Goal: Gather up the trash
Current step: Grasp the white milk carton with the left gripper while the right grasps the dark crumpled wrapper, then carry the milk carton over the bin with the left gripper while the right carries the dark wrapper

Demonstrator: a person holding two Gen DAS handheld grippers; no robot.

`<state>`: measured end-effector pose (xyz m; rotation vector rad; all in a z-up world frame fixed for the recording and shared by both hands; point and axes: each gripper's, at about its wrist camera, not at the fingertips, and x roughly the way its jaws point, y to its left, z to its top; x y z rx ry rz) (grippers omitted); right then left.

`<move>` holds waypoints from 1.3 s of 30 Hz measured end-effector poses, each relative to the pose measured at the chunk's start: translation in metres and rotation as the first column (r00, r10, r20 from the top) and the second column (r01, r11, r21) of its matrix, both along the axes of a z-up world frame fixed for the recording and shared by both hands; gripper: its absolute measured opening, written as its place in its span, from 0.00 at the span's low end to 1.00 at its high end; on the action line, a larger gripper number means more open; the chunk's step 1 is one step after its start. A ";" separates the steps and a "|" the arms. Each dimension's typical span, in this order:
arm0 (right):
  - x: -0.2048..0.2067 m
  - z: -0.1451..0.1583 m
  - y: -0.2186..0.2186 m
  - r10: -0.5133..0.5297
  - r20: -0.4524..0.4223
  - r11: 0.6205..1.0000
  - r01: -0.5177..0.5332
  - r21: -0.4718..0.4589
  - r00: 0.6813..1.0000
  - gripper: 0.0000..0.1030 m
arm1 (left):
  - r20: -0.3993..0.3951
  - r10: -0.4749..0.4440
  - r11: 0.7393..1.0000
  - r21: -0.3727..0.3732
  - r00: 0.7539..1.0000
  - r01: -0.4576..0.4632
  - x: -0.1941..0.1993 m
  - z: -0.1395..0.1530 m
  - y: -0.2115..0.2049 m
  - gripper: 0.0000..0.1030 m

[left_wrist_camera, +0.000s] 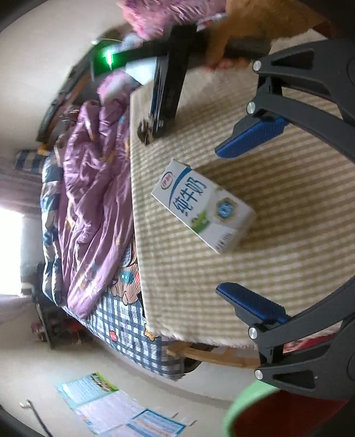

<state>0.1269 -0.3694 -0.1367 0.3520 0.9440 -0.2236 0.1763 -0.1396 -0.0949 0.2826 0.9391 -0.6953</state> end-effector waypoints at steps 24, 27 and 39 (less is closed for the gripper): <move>-0.097 0.050 0.100 0.093 0.133 0.987 -0.109 0.119 0.987 0.57 | 0.003 0.080 0.994 -0.080 0.997 -0.080 -0.024 0.017 0.030 0.52; -0.099 0.056 0.114 0.105 0.143 0.986 -0.122 0.115 0.984 0.57 | 0.028 0.118 0.986 -0.120 0.993 -0.114 -0.041 0.034 0.054 0.52; -0.095 0.076 0.184 0.188 0.165 0.973 -0.207 0.104 0.968 0.57 | 0.023 0.249 0.951 -0.195 0.968 -0.240 -0.070 0.058 0.135 0.52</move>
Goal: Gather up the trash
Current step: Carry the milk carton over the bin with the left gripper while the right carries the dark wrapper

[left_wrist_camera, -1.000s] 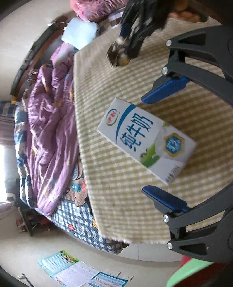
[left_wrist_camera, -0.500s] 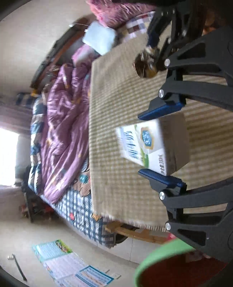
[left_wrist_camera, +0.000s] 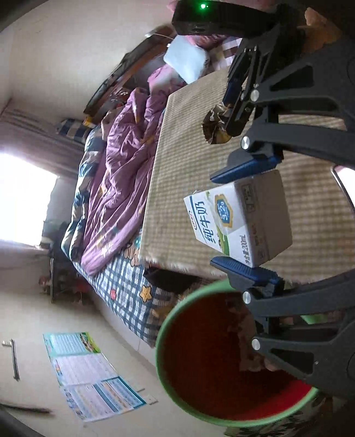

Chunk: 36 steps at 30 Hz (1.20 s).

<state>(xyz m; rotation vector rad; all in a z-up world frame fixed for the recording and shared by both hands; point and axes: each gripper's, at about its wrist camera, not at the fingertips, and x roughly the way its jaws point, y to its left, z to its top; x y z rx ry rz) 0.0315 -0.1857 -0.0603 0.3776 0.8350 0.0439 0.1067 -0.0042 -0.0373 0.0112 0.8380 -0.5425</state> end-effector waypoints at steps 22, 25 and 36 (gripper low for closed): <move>-0.004 0.018 0.071 0.038 0.037 0.999 -0.037 -0.014 0.999 0.57 | -0.005 0.013 0.999 -0.050 1.000 -0.013 -0.015 0.002 0.062 0.52; -0.004 0.018 0.077 0.041 0.038 0.999 -0.040 -0.014 0.998 0.57 | 0.001 0.013 0.999 -0.047 1.000 -0.013 -0.017 0.004 0.067 0.52; 0.000 0.021 0.097 0.062 0.047 0.998 -0.061 -0.019 0.997 0.57 | 0.041 0.059 0.995 -0.085 0.997 -0.055 -0.016 0.017 0.096 0.52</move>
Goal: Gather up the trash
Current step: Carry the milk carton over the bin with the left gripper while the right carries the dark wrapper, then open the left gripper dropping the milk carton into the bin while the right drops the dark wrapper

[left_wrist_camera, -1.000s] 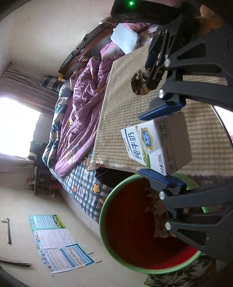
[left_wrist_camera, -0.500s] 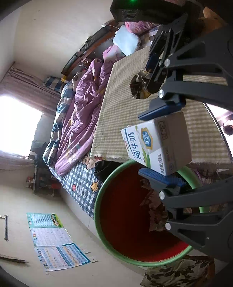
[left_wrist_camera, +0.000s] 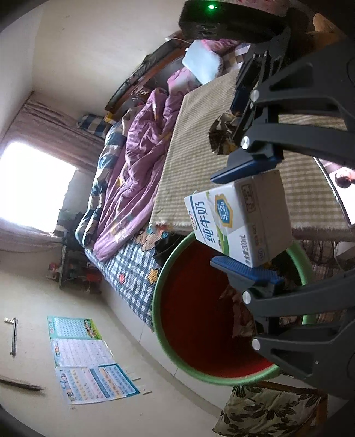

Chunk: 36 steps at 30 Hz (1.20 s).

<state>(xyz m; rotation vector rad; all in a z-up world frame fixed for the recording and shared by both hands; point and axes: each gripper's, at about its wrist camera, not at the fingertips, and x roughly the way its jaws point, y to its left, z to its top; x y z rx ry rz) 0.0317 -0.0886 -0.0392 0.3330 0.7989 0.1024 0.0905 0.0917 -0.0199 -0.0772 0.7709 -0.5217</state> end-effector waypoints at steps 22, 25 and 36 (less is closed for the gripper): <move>0.029 0.008 0.043 0.106 0.015 0.994 -0.106 -0.027 0.994 0.57 | -0.024 0.104 0.993 0.053 0.994 -0.102 0.015 -0.015 0.042 0.52; 0.036 0.009 0.047 0.124 0.017 0.992 -0.123 -0.031 0.992 0.57 | -0.028 0.112 0.992 0.054 0.993 -0.111 0.018 -0.017 0.045 0.52; 0.059 0.014 0.072 0.192 0.025 0.980 -0.190 -0.057 0.981 0.57 | -0.054 0.142 0.988 0.072 0.988 -0.138 0.029 -0.028 0.057 0.52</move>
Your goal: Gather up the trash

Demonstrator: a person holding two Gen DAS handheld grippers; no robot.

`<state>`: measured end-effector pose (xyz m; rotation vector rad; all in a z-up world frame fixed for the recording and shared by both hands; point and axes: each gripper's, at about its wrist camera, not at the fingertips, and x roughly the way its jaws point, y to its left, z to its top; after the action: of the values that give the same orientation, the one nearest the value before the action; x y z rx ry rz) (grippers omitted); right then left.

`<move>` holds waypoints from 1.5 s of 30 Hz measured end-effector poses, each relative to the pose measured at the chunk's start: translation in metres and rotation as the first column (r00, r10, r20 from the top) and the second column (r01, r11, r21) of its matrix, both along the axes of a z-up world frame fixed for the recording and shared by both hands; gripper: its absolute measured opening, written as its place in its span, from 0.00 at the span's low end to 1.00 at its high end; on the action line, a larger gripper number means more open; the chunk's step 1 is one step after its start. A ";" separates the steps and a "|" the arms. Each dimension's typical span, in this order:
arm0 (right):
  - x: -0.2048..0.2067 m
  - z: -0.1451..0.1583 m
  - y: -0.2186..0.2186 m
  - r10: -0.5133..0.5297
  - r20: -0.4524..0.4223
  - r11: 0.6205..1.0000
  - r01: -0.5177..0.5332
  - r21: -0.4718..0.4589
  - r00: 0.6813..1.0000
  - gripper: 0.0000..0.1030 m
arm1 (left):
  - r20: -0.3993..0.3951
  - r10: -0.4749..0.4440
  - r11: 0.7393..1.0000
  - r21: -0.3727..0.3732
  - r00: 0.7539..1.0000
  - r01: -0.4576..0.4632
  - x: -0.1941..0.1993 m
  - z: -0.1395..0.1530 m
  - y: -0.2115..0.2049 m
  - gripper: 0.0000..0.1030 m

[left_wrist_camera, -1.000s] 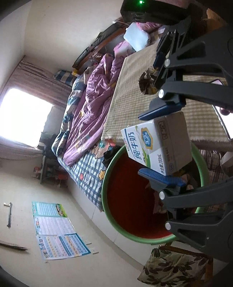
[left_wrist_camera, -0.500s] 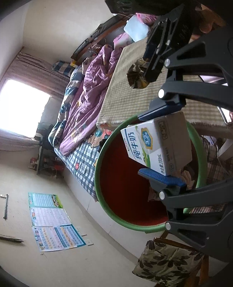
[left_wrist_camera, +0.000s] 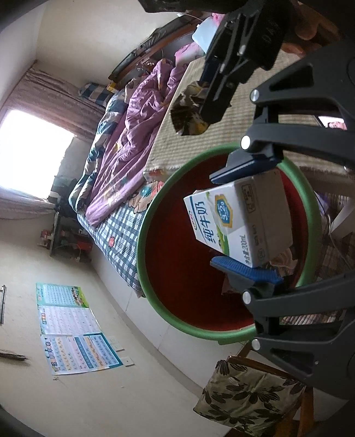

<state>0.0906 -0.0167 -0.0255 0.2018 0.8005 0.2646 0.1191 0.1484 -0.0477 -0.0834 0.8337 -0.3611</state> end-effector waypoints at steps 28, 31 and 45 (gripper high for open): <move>0.044 -0.022 0.026 0.072 -0.044 0.997 -0.072 0.005 0.996 0.59 | -0.088 0.049 0.999 0.012 0.995 -0.048 0.031 -0.025 0.017 0.52; 0.044 -0.022 0.022 0.060 -0.040 0.998 -0.059 0.030 0.997 0.70 | -0.082 0.059 0.998 0.016 0.995 -0.058 0.032 -0.024 0.017 0.66; -0.004 0.005 -0.049 -0.093 0.117 0.995 0.088 0.048 0.989 0.92 | 0.215 0.109 0.991 0.050 0.971 -0.122 -0.006 0.019 -0.019 0.95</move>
<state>0.0869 -0.0654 -0.0202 0.2593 0.6660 0.2061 0.1131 0.1296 -0.0283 -0.0335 0.6257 -0.2286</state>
